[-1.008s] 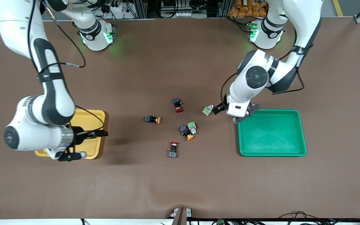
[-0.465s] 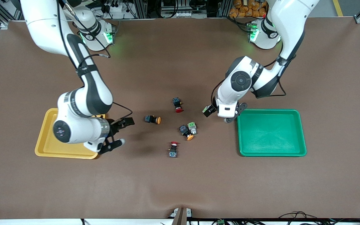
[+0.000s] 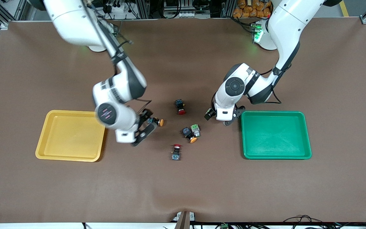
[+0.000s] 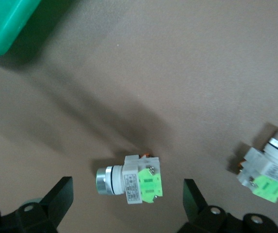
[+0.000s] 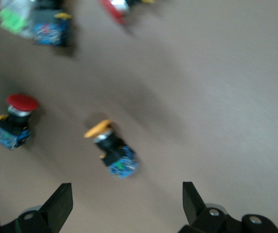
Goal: Place green and yellow buttons in trays
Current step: 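Lower the right gripper to yellow button while the left gripper lowers to green, then close the right gripper on yellow button while the left gripper grips green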
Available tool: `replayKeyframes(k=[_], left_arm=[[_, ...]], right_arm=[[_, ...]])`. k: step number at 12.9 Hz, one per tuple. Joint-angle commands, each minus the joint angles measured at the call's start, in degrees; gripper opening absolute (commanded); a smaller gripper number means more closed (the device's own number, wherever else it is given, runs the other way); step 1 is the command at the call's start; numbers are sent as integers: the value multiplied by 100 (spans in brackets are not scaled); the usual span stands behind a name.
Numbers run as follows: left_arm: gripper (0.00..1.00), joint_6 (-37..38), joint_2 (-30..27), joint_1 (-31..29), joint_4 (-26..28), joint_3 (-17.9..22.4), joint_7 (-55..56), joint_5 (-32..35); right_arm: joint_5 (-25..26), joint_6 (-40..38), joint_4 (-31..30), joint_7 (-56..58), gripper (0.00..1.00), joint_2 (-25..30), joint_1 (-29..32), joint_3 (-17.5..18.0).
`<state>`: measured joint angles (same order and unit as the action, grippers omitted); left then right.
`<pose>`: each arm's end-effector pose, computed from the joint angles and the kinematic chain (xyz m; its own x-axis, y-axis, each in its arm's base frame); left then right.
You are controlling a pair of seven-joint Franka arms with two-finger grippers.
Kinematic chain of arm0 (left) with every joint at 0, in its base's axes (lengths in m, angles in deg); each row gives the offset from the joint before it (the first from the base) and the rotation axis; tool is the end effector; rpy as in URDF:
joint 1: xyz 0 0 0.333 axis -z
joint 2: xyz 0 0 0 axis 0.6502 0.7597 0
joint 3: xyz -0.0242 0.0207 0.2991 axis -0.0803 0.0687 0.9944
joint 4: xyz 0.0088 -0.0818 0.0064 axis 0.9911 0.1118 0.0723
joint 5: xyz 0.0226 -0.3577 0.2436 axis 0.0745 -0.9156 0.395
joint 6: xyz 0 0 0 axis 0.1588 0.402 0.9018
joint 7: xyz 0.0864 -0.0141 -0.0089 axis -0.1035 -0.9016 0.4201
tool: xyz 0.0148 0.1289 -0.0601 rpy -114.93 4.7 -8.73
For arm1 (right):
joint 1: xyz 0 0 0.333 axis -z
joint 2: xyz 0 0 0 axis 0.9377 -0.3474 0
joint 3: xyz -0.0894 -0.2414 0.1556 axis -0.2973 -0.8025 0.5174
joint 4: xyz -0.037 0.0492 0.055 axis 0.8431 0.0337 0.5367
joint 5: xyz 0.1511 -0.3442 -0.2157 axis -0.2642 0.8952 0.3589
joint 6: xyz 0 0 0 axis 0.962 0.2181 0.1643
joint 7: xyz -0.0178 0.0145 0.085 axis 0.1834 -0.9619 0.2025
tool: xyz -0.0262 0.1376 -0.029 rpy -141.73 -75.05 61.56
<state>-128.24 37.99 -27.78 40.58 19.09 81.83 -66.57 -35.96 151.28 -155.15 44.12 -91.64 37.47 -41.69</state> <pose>0.5043 -0.3832 0.1304 0.7220 0.6792 -0.1320 0.6839 -0.7295 -0.0127 0.6006 0.3589 0.2137 0.6511 0.7569 -0.0569 0.7407 -0.6499 -0.1699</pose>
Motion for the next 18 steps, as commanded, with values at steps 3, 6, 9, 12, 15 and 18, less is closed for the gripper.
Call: replayKeyframes(k=[3,6,9,12,15,18], left_arm=[[100,-378,200,67,3,26,384,157],[100,-449,314,76,-6,35,438,166],[100,-485,367,111,-6,35,446,166],[85,-528,481,128,-50,44,446,166],[33,-511,429,120,-50,44,446,166],[0,-75,0,23,-93,52,394,210]], right_arm=[[283,1555,-1233,1708,100,433,-471,-66],[283,2330,-1663,1914,100,318,-541,-66],[283,2595,-1761,1914,100,99,-594,-66],[283,2877,-1762,1914,100,-156,-620,-66],[283,3166,-1762,1931,64,-288,-620,-66],[283,3124,-1770,1923,8,-263,-612,-66]])
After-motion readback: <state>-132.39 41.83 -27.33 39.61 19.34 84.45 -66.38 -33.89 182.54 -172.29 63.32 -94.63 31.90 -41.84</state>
